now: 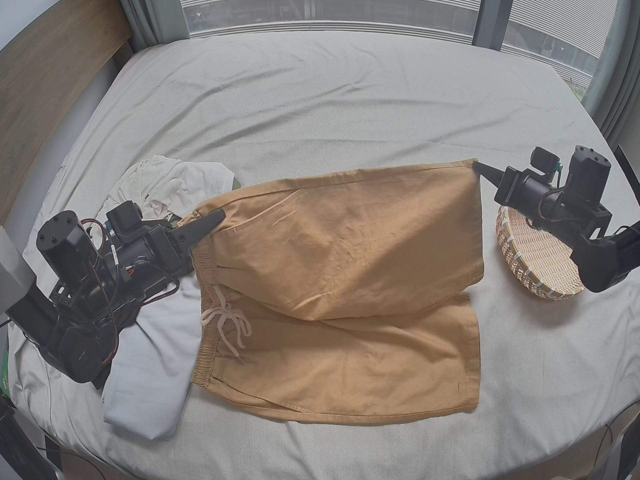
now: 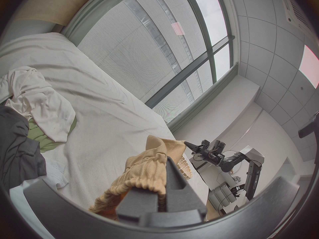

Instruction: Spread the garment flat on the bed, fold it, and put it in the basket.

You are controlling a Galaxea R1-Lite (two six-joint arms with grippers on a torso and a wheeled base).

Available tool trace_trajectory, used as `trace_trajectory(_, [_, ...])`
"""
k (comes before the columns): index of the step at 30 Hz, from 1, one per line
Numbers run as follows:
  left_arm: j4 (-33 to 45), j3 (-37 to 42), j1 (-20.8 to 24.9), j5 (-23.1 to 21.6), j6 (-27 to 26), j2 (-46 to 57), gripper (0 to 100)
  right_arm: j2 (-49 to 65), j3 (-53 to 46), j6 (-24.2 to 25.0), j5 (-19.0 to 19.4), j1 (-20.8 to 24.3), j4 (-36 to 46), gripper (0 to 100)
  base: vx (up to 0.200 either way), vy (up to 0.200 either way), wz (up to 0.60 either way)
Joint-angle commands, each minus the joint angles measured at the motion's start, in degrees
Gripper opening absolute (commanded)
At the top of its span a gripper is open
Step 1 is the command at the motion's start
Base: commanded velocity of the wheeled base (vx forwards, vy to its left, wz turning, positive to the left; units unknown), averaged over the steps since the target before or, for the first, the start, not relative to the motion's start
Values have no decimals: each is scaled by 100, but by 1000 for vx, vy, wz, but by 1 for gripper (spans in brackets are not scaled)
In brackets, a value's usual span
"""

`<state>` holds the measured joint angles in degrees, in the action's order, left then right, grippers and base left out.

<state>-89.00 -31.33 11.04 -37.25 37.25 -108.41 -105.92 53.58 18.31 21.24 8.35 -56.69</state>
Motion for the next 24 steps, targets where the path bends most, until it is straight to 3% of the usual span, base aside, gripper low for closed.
trace_trajectory(1, [-21, -84, -6, -1, 1, -110, 0, 292, -93, -3, 3, -62, 0, 0, 0, 0, 0])
trace_trajectory(10, [-21, -1015, 3, 421, 19, -585, 0, 274, -40, -3, -5, -70, 0, 0, 0, 0, 0])
trace_trajectory(24, [-21, -1587, 179, 711, 10, -1174, 0, 2, 320, -3, -14, -114, 17, 0, 0, 0, 0])
